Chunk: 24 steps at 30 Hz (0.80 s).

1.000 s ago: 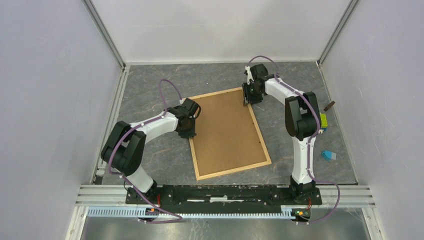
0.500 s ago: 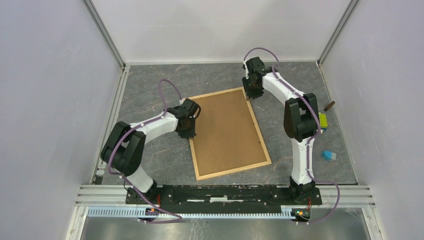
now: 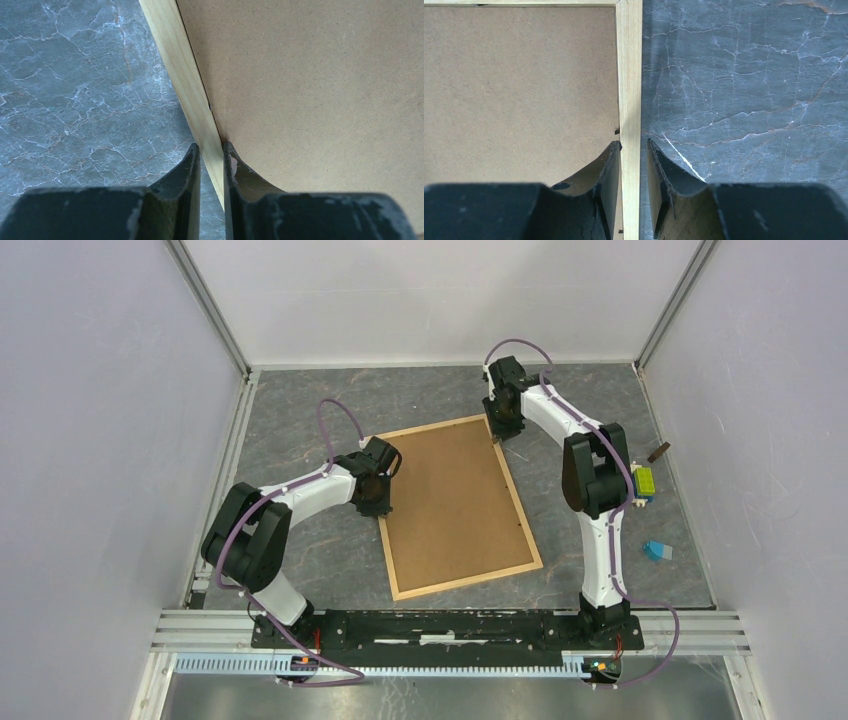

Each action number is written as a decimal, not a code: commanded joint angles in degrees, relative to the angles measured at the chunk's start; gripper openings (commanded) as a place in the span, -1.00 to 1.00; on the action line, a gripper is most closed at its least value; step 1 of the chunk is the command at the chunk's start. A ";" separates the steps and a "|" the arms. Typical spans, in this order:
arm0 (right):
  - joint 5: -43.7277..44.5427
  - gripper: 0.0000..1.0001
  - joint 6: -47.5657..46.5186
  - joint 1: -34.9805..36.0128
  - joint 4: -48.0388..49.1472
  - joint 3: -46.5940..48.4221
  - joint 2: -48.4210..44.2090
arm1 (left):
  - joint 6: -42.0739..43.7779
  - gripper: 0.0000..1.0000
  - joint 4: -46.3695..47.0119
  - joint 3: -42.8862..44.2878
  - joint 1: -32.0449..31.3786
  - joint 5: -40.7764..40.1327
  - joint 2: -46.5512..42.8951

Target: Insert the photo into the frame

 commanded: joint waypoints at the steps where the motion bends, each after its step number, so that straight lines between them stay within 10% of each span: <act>1: -0.48 -0.39 -0.28 0.09 0.85 -0.23 0.62 | 3.98 -0.95 0.81 -2.40 -1.10 1.11 2.66; 24: 1.51 -0.42 0.20 0.29 1.65 -0.71 3.16 | 3.89 -0.95 0.99 -2.42 -1.27 1.34 2.61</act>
